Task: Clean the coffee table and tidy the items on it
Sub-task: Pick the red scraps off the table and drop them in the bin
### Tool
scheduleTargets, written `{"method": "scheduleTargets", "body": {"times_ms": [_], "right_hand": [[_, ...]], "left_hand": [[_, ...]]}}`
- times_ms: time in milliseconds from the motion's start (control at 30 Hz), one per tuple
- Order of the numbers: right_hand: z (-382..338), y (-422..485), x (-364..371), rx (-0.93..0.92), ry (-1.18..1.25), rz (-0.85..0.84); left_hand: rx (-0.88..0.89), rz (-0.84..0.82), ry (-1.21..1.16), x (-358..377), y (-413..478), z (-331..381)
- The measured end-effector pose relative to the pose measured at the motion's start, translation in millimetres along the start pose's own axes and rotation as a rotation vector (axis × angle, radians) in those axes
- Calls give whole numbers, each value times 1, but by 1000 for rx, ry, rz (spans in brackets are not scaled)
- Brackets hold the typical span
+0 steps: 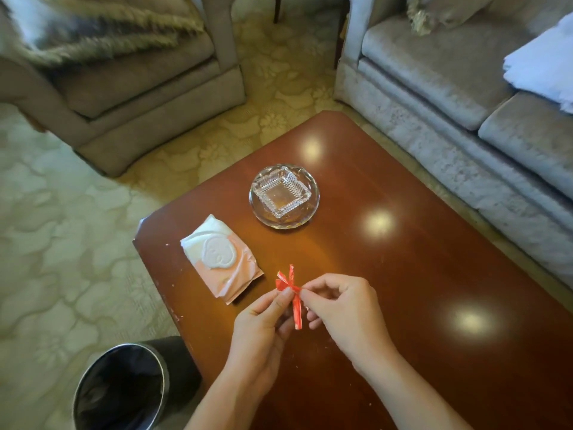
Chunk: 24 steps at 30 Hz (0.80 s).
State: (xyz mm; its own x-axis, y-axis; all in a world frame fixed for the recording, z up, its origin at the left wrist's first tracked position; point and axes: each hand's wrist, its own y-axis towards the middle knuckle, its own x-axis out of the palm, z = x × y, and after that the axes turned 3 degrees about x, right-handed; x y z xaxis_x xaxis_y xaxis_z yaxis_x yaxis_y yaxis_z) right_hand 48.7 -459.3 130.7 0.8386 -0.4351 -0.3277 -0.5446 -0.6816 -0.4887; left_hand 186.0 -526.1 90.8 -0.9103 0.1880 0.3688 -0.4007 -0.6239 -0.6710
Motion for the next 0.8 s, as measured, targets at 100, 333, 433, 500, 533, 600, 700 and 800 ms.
{"method": "scheduleTargets", "body": {"times_ms": [100,333,433,500,533,600,700,800], "right_hand": [[-5,0,21,43,10,-3],[-23,12,91,129,-8,-50],[-33,16,117,109,-67,-107],[-39,18,132,113,-101,-126],[-42,19,137,117,-110,-124],[-47,21,149,122,-136,-132],[-51,23,170,153,-142,-143],[-53,23,189,167,-147,-155]], "left_hand": [[-4,10,0,-13,-4,12],[59,38,63,-78,9,45],[82,23,84,-105,15,56],[104,8,98,-120,18,65],[116,0,107,-128,19,68],[118,-23,118,-143,21,74],[109,-12,102,-163,24,83],[100,1,101,-183,27,88]]}}
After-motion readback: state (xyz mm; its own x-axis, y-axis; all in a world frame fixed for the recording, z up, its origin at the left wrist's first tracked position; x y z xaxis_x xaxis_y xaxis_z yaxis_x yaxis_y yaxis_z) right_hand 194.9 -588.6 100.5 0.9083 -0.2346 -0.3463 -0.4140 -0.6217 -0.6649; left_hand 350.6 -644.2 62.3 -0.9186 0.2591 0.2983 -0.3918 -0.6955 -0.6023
